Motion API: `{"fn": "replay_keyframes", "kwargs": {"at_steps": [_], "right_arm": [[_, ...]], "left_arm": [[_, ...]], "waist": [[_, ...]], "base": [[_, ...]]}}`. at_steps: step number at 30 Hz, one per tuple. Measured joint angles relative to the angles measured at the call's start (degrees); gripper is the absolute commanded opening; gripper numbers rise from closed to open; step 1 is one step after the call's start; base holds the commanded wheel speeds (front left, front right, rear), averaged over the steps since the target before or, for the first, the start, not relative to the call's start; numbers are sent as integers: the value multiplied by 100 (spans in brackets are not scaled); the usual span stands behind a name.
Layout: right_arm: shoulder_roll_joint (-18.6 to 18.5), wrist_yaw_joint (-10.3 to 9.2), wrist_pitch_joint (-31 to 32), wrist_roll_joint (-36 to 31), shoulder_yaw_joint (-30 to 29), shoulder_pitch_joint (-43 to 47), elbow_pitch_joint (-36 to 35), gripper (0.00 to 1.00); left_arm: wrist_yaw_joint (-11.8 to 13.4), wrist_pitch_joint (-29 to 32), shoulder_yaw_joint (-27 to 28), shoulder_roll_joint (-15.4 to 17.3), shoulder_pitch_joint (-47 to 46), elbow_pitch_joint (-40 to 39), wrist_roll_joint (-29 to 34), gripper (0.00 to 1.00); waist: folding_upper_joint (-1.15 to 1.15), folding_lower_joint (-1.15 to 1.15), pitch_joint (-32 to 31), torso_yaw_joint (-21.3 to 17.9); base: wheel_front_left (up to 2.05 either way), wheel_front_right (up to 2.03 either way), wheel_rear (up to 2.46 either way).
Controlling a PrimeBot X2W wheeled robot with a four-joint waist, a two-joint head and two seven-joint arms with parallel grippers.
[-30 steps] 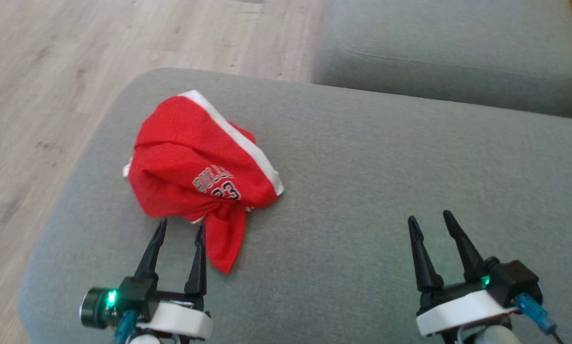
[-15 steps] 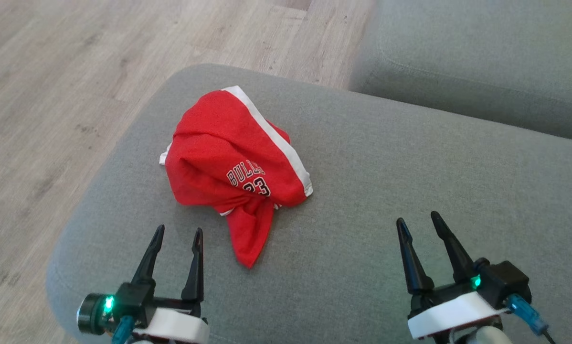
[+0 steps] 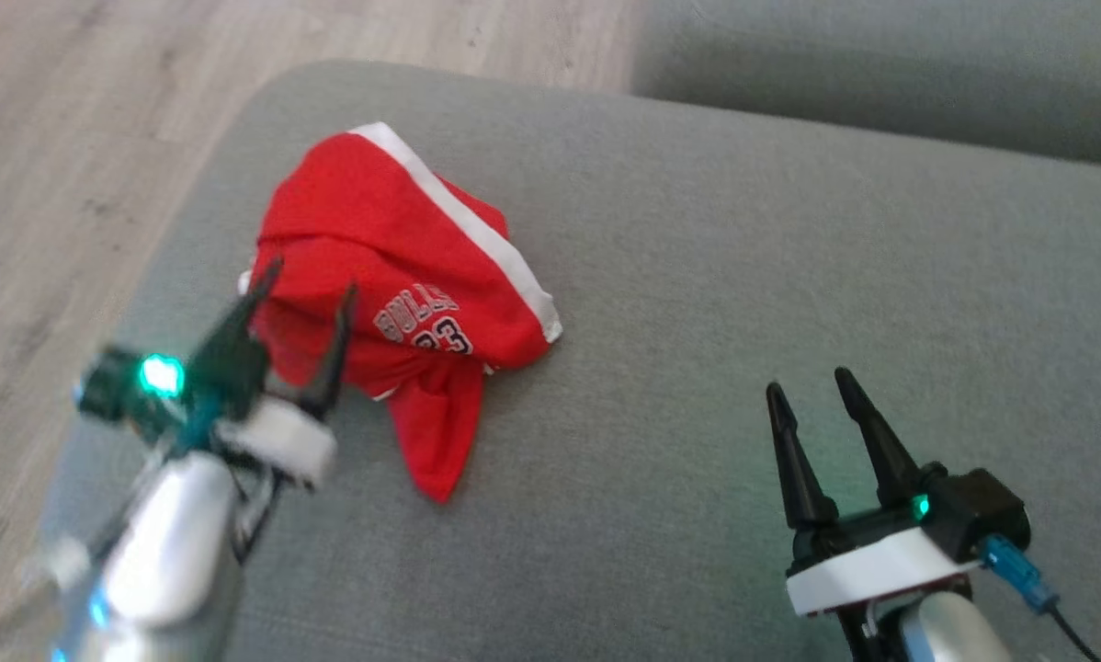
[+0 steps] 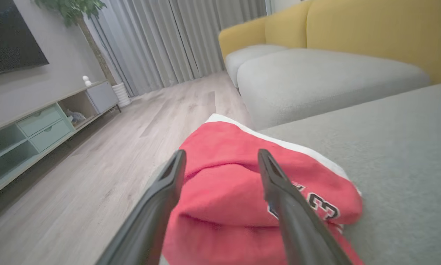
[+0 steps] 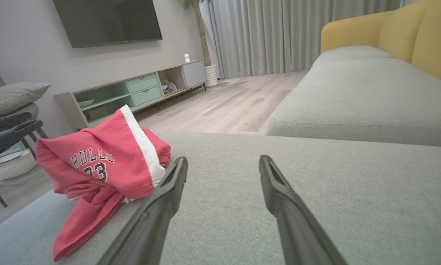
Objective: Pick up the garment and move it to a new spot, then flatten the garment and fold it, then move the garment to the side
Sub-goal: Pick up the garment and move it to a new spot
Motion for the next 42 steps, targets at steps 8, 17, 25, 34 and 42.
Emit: {"fn": "replay_keyframes", "kwargs": {"at_steps": [8, 17, 25, 34, 42], "right_arm": [[-9, 0, 0, -41, 71, -355, -30, 100], [-12, 0, 0, -22, 118, -565, -83, 100], [-13, 0, 0, 16, 109, -564, -79, 100], [-13, 0, 0, 18, 108, -536, -8, 100], [-12, 0, 0, 80, 71, -285, -5, 100]], "left_arm": [[-63, 1359, -1288, 782, -1616, 1010, -1029, 100], [-63, 1757, -2118, 1351, -2260, 1749, -1809, 100], [-63, 1259, -2449, 1397, -2314, 2116, -1967, 0], [183, -116, -2243, 1279, -2712, 1903, -2011, 0], [303, -420, -2086, 1265, -2965, 425, -1968, 0]], "waist": [[0, 1, 483, -441], [0, 0, 858, -925], [0, -1, 777, -1021], [0, -2, 410, -1004], [0, -2, -19, -1097]], "base": [[0, 0, 0], [0, 0, 0], [0, 0, 0], [0, 0, 0], [0, 0, 0]]}}
